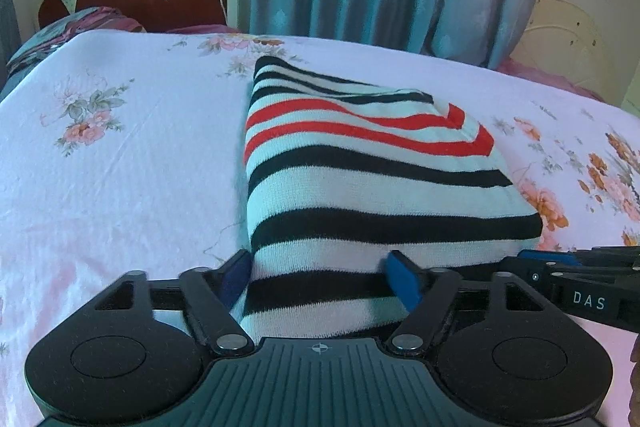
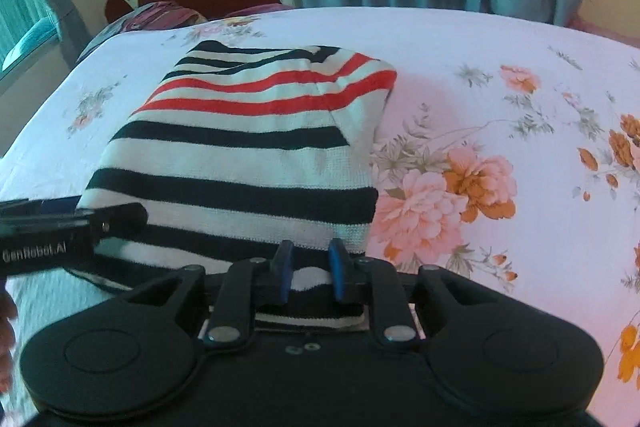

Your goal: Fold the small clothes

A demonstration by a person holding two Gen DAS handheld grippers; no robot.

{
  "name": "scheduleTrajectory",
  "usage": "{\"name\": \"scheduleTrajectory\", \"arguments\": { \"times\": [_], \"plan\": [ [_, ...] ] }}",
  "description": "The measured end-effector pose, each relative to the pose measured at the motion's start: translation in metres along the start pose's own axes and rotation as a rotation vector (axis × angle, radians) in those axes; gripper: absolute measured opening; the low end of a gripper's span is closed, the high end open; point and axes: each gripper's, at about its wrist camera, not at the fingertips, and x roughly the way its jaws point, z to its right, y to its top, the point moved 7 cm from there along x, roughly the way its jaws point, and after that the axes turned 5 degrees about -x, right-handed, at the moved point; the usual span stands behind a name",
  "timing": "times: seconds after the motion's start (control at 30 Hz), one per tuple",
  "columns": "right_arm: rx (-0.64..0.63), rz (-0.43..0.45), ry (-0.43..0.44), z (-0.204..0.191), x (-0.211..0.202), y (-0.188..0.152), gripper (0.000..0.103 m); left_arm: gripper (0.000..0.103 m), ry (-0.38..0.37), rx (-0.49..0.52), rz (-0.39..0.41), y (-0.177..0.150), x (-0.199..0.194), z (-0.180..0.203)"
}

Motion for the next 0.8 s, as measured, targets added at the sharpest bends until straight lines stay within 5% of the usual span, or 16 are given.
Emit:
{"name": "scheduleTrajectory", "arguments": {
  "times": [0.27,0.6,0.8],
  "plan": [
    [-0.002,0.010,-0.013,-0.002,0.000,-0.002,0.018,0.102,0.011,0.019,-0.027,-0.007,0.003,0.005],
    [0.015,0.033,0.017,0.001,-0.001,-0.004,0.018,0.103,0.076,-0.110,-0.130,-0.011,0.008,-0.007],
    [0.024,0.039,0.051,0.005,-0.001,-0.005,0.018,0.103,0.148,-0.115,-0.110,-0.015,-0.007,-0.011]
  ]
}}
